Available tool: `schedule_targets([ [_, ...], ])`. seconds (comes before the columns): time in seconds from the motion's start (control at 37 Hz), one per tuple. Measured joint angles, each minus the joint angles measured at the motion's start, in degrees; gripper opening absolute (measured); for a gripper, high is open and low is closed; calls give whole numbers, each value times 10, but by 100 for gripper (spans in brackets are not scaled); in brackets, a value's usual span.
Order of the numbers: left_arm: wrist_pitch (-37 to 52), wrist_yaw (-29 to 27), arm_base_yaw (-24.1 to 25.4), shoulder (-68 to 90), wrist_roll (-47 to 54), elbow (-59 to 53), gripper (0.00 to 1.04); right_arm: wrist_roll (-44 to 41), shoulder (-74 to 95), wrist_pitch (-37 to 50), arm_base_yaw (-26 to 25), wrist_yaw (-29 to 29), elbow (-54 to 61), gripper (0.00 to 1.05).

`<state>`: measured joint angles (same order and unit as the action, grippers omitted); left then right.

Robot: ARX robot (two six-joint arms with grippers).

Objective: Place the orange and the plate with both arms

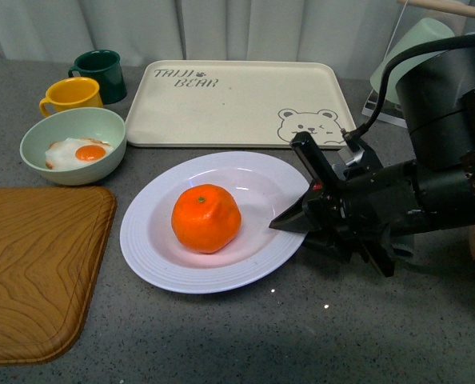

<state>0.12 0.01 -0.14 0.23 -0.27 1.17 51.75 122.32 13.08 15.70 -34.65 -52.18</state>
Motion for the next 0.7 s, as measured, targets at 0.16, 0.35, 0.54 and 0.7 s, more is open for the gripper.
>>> schedule_targets([
  [0.16, 0, 0, 0, 0, 0, 0, 98, 22, -23, 90, -18, -2, 52, 4],
  [0.35, 0, 0, 0, 0, 0, 0, 98, 47, -33, 193, -33, -30, 78, 4],
  [0.54, 0, 0, 0, 0, 0, 0, 98, 70, -28, 218, -37, -31, 36, 4],
  [0.7, 0, 0, 0, 0, 0, 0, 98, 99, 38, 189, -35, -18, -87, 4],
])
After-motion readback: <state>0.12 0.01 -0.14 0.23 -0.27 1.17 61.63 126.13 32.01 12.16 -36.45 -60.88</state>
